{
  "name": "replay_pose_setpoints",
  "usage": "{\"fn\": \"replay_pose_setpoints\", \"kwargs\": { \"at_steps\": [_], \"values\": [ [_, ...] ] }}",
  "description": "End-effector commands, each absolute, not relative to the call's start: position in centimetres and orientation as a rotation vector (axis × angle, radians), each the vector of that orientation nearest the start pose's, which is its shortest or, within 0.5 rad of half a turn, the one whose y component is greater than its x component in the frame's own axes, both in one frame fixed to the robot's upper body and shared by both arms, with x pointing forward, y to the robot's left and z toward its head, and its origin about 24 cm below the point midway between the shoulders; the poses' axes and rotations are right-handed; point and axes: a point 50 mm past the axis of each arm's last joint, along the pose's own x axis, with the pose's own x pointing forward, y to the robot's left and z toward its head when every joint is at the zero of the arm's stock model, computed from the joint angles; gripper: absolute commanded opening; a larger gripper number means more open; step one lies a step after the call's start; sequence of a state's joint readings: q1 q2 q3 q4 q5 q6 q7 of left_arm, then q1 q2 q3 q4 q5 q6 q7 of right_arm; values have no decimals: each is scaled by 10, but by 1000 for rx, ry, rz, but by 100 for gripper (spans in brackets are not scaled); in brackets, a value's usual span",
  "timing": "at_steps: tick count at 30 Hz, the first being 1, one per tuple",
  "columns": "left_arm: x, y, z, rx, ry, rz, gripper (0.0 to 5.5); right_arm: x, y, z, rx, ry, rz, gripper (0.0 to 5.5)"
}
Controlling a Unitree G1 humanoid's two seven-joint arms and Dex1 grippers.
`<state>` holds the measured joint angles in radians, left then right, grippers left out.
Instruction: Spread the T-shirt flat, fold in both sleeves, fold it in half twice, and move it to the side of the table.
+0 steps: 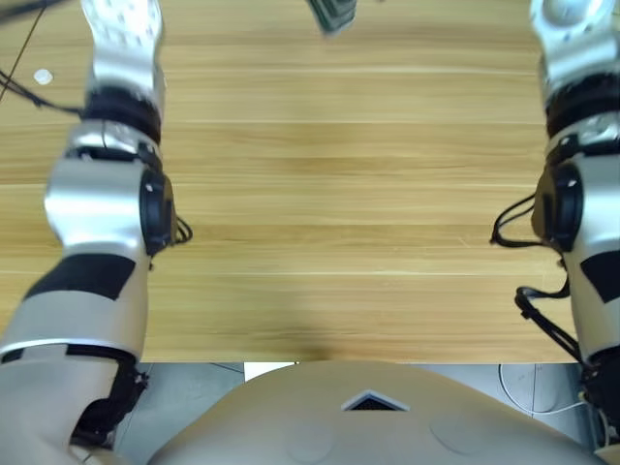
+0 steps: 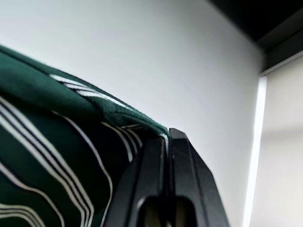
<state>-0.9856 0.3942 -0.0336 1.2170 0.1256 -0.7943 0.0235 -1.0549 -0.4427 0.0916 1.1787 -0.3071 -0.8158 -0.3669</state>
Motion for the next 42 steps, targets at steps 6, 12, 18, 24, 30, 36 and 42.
{"fn": "replay_pose_setpoints", "kwargs": {
  "at_steps": [6,12,18,24,30,36,42],
  "values": [
    [213,214,-38,661,70,-1008,1,234,-263,14,-636,-110,625,0],
    [199,232,-26,653,58,-905,1,199,-270,-5,-641,38,752,0],
    [166,232,-26,619,100,-876,90,167,-257,1,-600,1,850,0],
    [128,219,-28,512,165,-932,211,150,-251,5,-575,27,904,105],
    [164,221,28,374,-129,-764,265,151,-255,20,-616,-3,860,133],
    [254,183,71,561,-330,-665,265,157,-252,36,-595,-106,825,133],
    [289,127,53,919,-292,-934,265,170,-238,55,-527,-249,841,133]
  ]
}}
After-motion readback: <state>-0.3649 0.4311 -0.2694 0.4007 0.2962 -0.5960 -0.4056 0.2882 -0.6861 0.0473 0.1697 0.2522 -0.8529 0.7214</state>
